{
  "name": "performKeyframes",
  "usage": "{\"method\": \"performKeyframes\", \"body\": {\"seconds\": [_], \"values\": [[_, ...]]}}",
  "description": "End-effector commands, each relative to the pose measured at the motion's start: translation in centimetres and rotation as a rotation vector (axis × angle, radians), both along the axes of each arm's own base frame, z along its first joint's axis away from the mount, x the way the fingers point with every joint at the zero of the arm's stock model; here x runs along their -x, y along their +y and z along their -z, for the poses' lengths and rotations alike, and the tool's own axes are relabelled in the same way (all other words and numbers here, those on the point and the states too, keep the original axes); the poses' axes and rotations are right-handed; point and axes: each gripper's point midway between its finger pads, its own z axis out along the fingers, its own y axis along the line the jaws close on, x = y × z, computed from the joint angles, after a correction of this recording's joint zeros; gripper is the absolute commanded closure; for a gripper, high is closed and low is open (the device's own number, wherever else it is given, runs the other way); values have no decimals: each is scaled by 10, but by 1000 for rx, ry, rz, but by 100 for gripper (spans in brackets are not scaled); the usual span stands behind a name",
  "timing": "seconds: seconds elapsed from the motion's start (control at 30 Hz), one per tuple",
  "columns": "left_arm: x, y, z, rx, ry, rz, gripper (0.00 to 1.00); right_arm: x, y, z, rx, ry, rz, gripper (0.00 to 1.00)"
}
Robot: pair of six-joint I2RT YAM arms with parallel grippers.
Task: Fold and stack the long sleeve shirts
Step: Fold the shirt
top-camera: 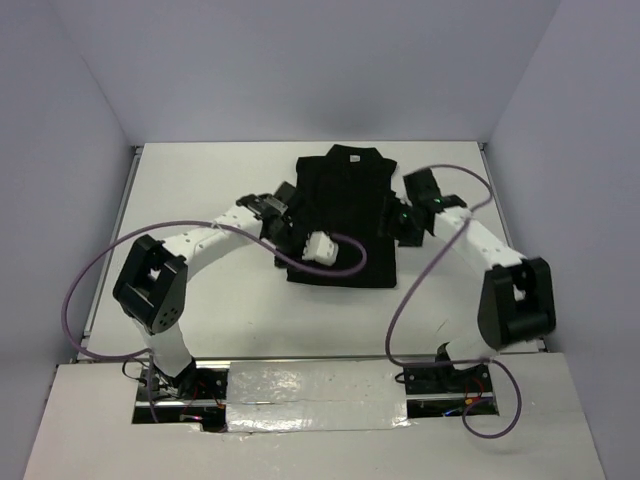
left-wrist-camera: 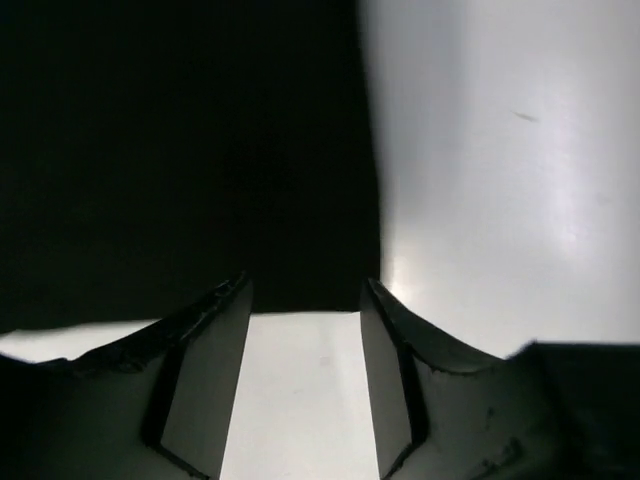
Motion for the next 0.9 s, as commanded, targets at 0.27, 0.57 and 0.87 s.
{"method": "performKeyframes", "body": {"seconds": [0.27,0.57,0.87], "values": [[72,16,69,-255,-28,356,1,105,-24,56,-216,190,106,24],[45,13,87,-271,-153,198,10,113,-20,89,-251,254,144,28],[49,23,103,-298,-146,171,59,104,-22,96,-272,253,193,55]]}}
